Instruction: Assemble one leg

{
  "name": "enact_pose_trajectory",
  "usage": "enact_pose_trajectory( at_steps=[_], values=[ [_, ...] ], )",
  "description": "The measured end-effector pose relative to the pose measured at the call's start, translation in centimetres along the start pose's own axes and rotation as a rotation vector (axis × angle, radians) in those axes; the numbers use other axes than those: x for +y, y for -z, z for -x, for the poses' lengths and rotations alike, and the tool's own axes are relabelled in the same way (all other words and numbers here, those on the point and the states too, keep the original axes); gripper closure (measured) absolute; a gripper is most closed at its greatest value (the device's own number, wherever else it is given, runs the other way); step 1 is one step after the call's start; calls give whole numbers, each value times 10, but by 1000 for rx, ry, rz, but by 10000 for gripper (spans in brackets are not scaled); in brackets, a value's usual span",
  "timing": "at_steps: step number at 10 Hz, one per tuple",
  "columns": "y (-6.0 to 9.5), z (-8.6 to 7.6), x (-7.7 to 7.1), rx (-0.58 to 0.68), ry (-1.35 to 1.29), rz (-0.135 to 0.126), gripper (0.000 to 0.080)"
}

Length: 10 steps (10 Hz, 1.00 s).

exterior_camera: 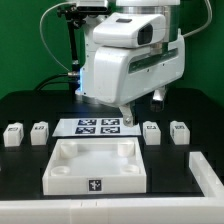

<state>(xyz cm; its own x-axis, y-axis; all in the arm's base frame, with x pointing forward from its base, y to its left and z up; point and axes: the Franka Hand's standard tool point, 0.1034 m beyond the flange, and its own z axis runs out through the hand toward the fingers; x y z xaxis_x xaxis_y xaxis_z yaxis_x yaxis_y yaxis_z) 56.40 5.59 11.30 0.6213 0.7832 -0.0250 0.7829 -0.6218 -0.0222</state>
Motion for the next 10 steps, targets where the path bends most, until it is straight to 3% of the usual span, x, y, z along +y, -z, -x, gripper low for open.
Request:
enact_pose_trajectory(
  at_steps=[7, 8, 10],
  values=[
    [0, 1, 0, 0, 40, 0, 150],
    [-5, 17, -12, 6, 118, 10, 150],
    [-33, 69, -39, 19, 459, 27, 150]
  ],
)
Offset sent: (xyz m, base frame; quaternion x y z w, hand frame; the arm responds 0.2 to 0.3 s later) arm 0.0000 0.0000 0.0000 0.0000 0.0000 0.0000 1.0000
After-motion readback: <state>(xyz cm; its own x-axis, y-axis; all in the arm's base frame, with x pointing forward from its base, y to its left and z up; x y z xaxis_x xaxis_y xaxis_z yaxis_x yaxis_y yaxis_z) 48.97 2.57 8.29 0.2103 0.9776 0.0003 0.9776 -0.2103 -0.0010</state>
